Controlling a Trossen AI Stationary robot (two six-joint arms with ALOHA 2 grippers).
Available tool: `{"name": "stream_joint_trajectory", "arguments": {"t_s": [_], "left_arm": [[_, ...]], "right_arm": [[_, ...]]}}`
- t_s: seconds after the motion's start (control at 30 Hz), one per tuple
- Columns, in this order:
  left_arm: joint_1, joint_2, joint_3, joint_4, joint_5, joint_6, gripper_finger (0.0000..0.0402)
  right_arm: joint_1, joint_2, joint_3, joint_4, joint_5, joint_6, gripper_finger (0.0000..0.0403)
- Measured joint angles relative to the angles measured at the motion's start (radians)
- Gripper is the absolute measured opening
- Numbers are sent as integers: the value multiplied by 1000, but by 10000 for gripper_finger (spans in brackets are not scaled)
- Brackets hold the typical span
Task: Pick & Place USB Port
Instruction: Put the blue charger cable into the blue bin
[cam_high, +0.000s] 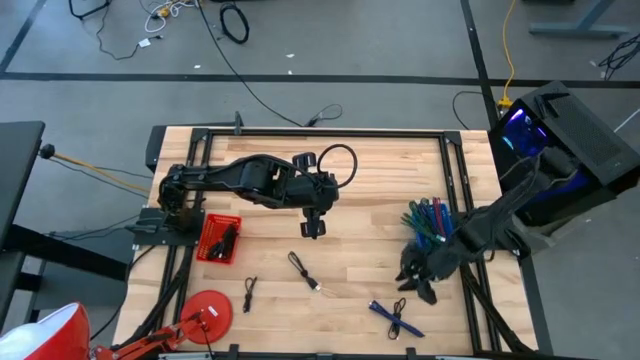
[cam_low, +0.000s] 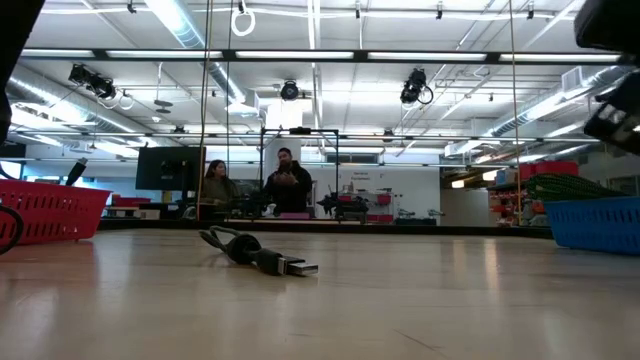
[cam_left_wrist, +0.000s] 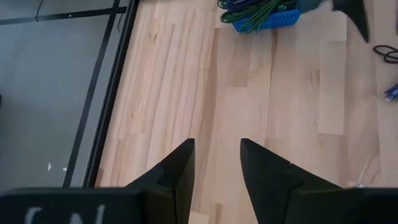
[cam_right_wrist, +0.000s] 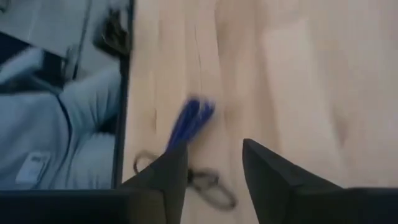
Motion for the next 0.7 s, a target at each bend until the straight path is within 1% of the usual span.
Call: {"name": "stream_joint_trajectory", "arguments": {"t_s": [0.17, 0.27, 0.37, 0.47, 0.6, 0.7], "left_arm": [[-2, 0, 0, -4, 0, -18, 133], [-2, 0, 0, -4, 1, -18, 133], [-2, 0, 0, -3, 0, -20, 133], [-2, 0, 0, -3, 0, -24, 133], [-2, 0, 0, -3, 0, -26, 133], [-2, 0, 0, -3, 3, -31, 133]], "right_arm": [[61, 154, 0, 38, -111, 157, 158], [94, 220, -1, 133, -157, 201, 158], [123, 252, 0, 257, -171, 232, 158], [155, 277, 0, 295, -172, 298, 158], [204, 313, 0, 311, -209, 383, 155], [232, 335, 0, 360, -206, 425, 151]]}}
